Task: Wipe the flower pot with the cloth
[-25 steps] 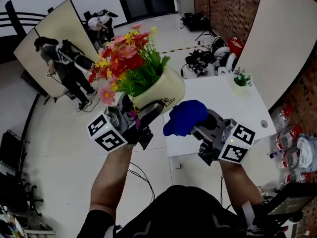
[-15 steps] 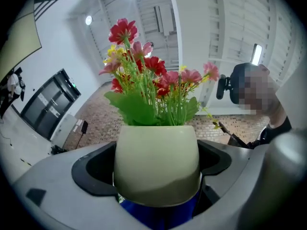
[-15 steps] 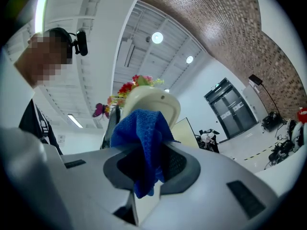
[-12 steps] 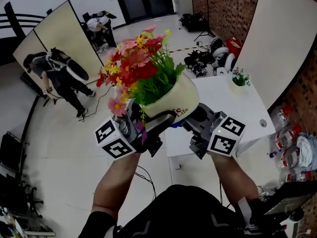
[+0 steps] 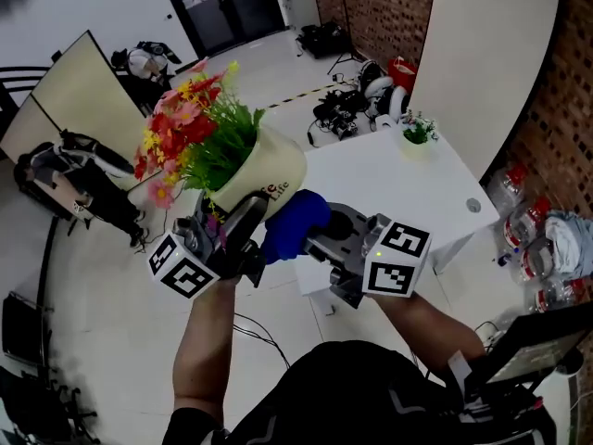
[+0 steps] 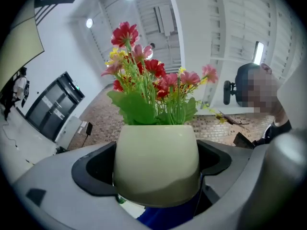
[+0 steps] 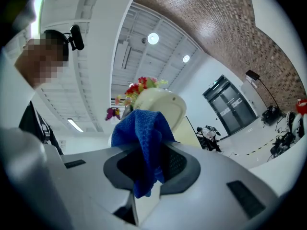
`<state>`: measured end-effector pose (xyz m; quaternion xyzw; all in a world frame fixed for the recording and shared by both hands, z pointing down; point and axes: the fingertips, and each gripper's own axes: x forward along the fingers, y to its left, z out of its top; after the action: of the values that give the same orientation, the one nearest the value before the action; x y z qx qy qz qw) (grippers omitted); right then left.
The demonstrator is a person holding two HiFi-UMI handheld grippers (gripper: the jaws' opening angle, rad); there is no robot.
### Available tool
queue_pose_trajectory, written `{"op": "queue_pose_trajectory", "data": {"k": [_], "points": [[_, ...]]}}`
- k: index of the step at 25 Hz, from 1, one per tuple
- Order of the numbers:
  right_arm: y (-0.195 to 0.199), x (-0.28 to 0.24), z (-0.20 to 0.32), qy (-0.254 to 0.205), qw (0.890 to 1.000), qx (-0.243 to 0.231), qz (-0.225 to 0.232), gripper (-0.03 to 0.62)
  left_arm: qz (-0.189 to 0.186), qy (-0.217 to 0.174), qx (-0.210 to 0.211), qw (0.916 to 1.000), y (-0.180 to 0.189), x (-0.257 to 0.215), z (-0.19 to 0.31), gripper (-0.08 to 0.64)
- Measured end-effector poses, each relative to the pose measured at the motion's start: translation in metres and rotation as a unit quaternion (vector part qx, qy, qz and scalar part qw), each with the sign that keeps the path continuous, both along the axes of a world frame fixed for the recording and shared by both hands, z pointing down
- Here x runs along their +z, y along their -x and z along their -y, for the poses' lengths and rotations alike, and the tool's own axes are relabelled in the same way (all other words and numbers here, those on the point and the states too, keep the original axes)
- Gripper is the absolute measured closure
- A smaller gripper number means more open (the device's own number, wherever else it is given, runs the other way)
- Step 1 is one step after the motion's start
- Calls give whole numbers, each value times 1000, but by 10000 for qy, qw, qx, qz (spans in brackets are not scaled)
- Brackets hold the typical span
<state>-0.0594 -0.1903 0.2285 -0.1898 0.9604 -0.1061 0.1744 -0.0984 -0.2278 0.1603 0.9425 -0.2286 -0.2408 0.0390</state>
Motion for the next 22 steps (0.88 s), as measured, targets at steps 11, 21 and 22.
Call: {"op": "queue_pose_trajectory", "data": {"k": [11, 21, 22], "points": [[35, 9, 5, -95, 9987, -88, -493, 532, -357, -109, 299, 9989, 7, 3, -14, 43], [35, 27, 42, 271, 9979, 113, -573, 532, -482, -238, 462, 9975, 11, 12, -24, 43], [31, 26, 42, 284, 9982, 134, -519, 532, -480, -239, 451, 9975, 12, 13, -24, 43]]}}
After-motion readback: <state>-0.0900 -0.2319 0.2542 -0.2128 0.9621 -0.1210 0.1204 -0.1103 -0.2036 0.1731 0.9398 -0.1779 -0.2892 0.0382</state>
